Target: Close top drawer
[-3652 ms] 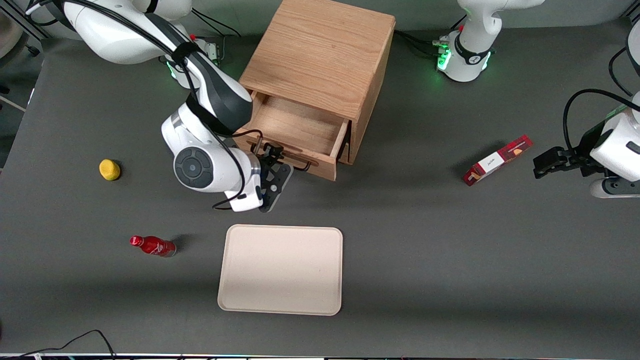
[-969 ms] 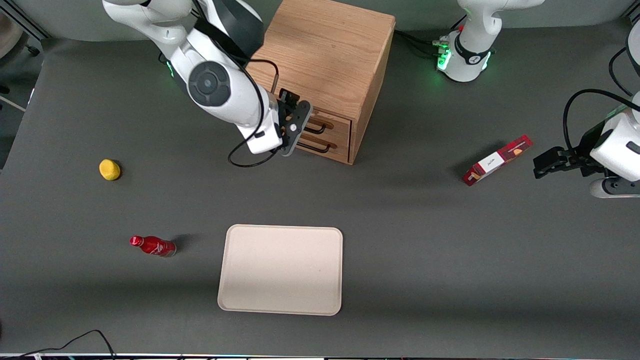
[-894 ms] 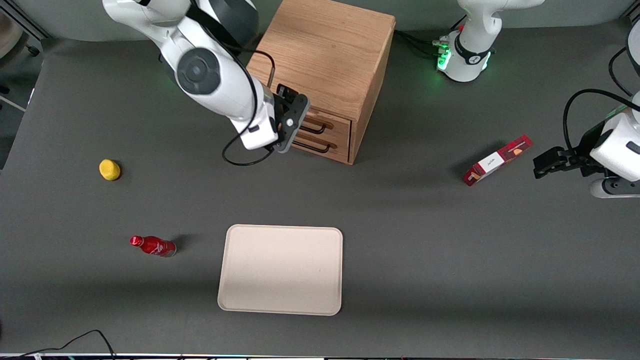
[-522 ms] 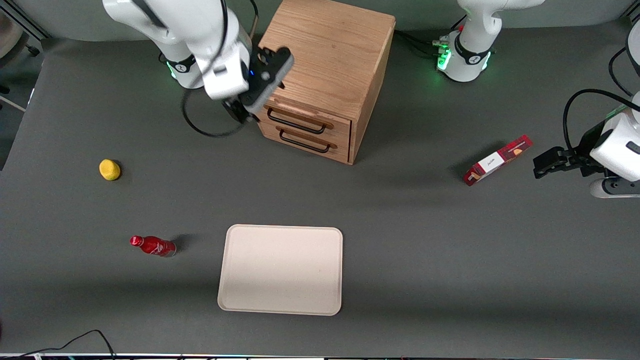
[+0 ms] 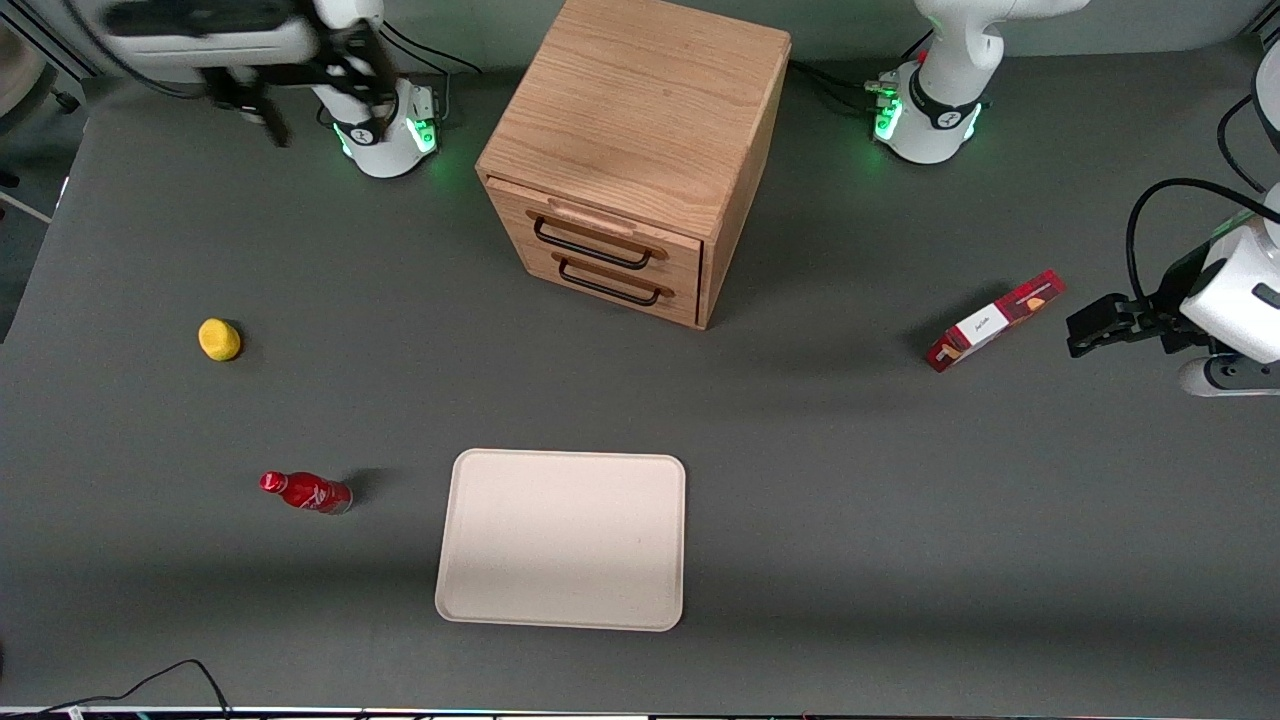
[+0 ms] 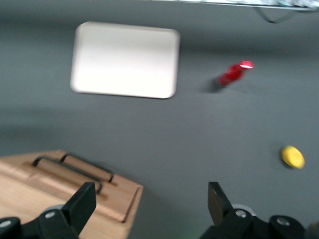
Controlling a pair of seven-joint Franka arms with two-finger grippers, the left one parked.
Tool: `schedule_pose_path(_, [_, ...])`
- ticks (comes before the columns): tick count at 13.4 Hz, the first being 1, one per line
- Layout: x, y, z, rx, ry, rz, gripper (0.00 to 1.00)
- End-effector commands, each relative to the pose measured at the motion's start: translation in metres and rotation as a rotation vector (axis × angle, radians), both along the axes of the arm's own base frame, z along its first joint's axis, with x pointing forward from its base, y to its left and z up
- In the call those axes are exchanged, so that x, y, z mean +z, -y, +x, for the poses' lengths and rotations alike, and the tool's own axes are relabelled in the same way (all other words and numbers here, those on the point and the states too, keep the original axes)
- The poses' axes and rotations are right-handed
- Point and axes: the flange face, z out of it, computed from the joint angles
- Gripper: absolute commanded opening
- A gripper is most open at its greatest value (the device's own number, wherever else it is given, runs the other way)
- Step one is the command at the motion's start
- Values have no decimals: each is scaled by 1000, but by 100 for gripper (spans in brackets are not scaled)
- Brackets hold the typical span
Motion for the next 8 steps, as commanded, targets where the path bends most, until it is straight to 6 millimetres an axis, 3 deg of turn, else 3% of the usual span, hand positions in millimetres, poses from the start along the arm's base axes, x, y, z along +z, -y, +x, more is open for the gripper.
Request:
schedule_pose_path(1, [10,52,-5,-149,-14,-18,100])
schedule_pose_path(4, [15,127,12,-272,-26,16,100])
schedule_pose_path(7, [6,171,27,-180,-58,6,100])
schedule_pose_path(8, [-1,195,31,-180,-71,13,100])
